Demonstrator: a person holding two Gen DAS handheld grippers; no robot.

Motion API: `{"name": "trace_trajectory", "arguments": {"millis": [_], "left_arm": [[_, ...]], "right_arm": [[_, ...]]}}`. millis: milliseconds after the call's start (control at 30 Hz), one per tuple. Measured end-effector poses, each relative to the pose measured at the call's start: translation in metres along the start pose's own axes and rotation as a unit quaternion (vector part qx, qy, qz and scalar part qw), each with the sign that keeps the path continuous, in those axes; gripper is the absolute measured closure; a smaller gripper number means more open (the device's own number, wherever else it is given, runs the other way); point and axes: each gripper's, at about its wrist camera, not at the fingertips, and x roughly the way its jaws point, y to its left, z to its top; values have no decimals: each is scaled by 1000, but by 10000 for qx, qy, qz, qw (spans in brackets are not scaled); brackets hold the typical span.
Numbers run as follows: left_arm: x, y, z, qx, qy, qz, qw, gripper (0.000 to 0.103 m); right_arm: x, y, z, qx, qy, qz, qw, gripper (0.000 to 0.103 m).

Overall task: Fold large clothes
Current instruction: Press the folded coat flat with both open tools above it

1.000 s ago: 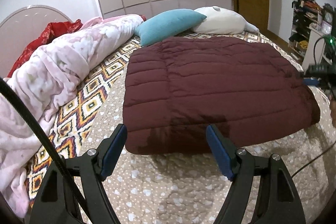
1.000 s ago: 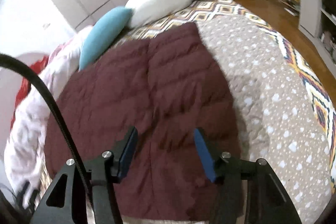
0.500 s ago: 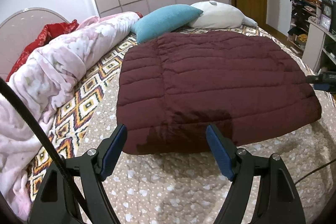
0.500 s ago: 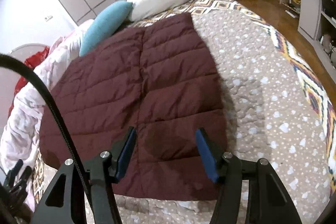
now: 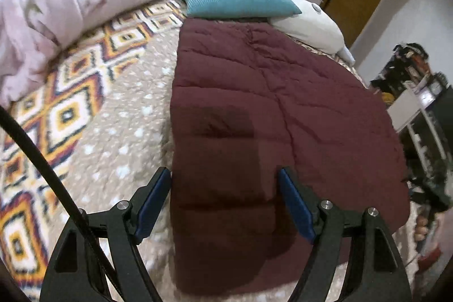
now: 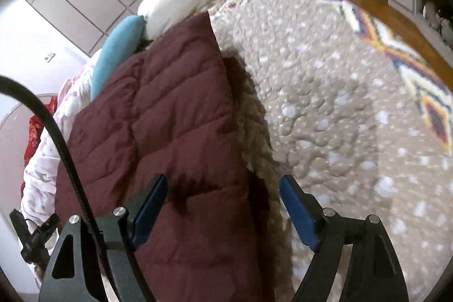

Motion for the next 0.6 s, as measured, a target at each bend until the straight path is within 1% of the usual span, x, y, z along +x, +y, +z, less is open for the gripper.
{"name": "trace_trajectory", "arguments": {"millis": [67,100,133,200,267,300,333,367,400,433,467,500,533,600], "left_arm": [[16,5,4,-67,147,-182,9997,20],[26,7,7,-91,253,-285,9992,18],[38,8,8,-136,378,-426,9983,16],[54,5,6,-224,504,-524,9971,13],[57,-3,5,-175,459,-443,9978,13],[54,-6,5,-187,417,-462,9979,16],[49,-8,6,-220,371,-499,9978,26],[43,-8,7,-237,322,-520,9978,31],[36,-8,9,-262,287,-567,9976,40],[27,-7,12,-319,240,-733,9965,46],[20,-8,14,-340,204,-862,9955,47],[15,-10,15,-319,179,-921,9951,48],[12,-15,17,-234,149,-914,9954,48],[18,-20,20,-127,206,-726,9971,46]], "right_arm": [[15,0,3,15,135,202,9997,16],[23,1,5,36,196,320,9993,9],[27,3,6,32,206,362,9991,7],[37,9,8,-69,255,337,9991,7],[42,16,10,-234,331,321,9987,18],[41,18,11,-255,369,379,9983,32],[38,19,11,-248,373,407,9982,48],[30,19,14,-258,365,520,9977,56],[21,18,17,-252,342,705,9966,67],[11,17,19,-230,294,884,9954,71],[-3,17,23,-238,184,1085,9936,72],[-14,19,24,-275,71,1169,9927,73],[-20,19,25,-283,-2,1181,9926,74],[-20,15,23,-214,-40,1121,9935,74]]}}
